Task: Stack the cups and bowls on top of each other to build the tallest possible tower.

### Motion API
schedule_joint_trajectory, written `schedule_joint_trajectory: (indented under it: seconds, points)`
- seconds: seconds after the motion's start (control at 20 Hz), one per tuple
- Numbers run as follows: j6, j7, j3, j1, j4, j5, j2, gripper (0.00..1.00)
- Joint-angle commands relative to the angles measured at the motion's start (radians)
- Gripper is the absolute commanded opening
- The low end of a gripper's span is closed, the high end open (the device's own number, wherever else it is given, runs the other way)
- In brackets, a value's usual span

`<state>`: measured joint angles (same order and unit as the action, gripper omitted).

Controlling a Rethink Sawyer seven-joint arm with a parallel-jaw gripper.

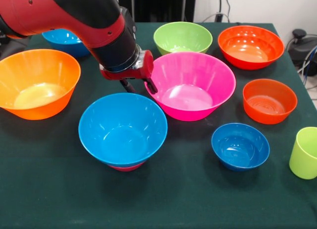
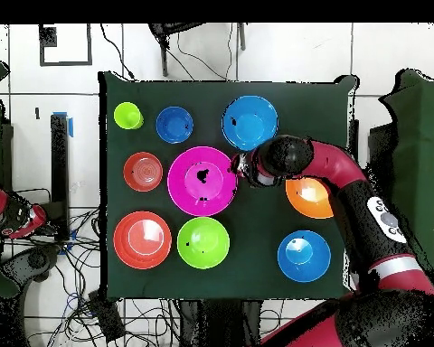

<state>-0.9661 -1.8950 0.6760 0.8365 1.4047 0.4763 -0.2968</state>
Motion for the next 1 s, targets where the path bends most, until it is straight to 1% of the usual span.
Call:
schedule_joint_trajectory:
  seconds: [0.05,0.55,0.6,0.7,1.0]
  points:
    - [0.038,0.099,-0.042,-0.031,0.048,0.039,0.053,1.00]
    - [-0.003,0.108,-0.036,-0.030,0.049,0.021,0.068,1.00]
    - [-0.011,0.111,-0.036,-0.030,0.049,0.019,0.069,0.00]
    - [-0.034,0.118,-0.037,-0.032,0.044,0.014,0.073,0.00]
    - [-0.049,0.131,-0.046,-0.037,0.044,0.011,0.074,0.00]
